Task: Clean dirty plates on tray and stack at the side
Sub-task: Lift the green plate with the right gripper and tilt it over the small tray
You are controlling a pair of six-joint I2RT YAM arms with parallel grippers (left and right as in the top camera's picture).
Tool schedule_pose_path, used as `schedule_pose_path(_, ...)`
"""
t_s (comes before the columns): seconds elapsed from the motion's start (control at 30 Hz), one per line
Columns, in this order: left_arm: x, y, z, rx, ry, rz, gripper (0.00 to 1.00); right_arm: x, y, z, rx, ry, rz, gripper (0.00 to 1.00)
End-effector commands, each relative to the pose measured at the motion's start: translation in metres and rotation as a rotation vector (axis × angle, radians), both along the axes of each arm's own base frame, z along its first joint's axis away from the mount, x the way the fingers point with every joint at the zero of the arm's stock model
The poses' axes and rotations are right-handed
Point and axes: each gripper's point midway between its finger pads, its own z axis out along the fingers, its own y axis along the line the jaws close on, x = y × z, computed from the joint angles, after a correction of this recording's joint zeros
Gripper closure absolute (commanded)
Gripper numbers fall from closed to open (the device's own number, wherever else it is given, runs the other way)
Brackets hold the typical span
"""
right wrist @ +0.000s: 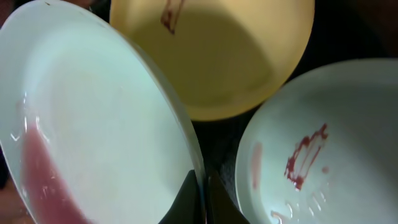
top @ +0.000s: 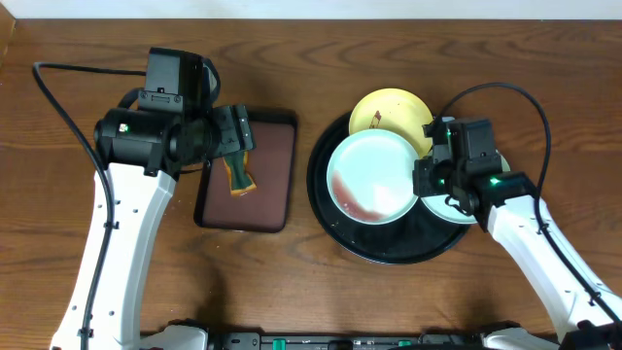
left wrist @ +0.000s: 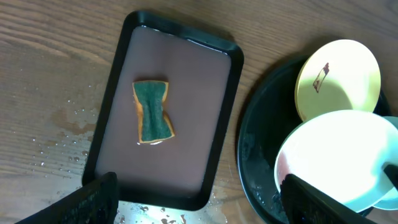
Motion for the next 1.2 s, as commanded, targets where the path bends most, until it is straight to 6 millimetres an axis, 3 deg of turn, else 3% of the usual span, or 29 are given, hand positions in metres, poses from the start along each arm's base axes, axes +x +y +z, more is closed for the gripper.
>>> schedule_pose_path(0.0,0.001,-0.001,0.004,-0.01,-0.009,-0.01,0.16,0.015,0.006,0.027,0.04,-0.062,-0.027,0.99)
schedule_pose_path(0.17,0.001,-0.001,0.004,-0.01,-0.009,-0.01,0.16,0.022,0.03,0.046,0.115,-0.097,-0.048,0.99)
schedule_pose_path(0.43,0.001,-0.001,0.004,-0.01,-0.01,-0.01,0.16,0.034,0.103,0.082,0.237,-0.268,0.006,0.98)
schedule_pose_path(0.57,0.001,-0.001,0.004,-0.01,-0.009,-0.01,0.16,0.037,0.151,0.081,0.277,-0.331,0.092,0.98)
schedule_pose_path(0.7,0.001,-0.001,0.004,-0.009,-0.009,-0.009,0.16,0.044,0.192,0.061,0.248,-0.409,0.155,0.99)
schedule_pose_path(0.8,0.001,-0.001,0.004,-0.01,-0.009,-0.01,0.16,0.05,0.206,0.059,0.191,-0.504,0.2,0.99)
schedule_pose_path(1.03,0.001,-0.001,0.004,-0.01,-0.009,-0.01,0.16,0.047,0.231,0.087,0.091,-0.719,0.377,0.99)
schedule_pose_path(1.17,0.001,-0.001,0.004,-0.01,-0.009,-0.01,0.16,0.043,0.239,0.101,-0.084,-0.871,0.51,0.99)
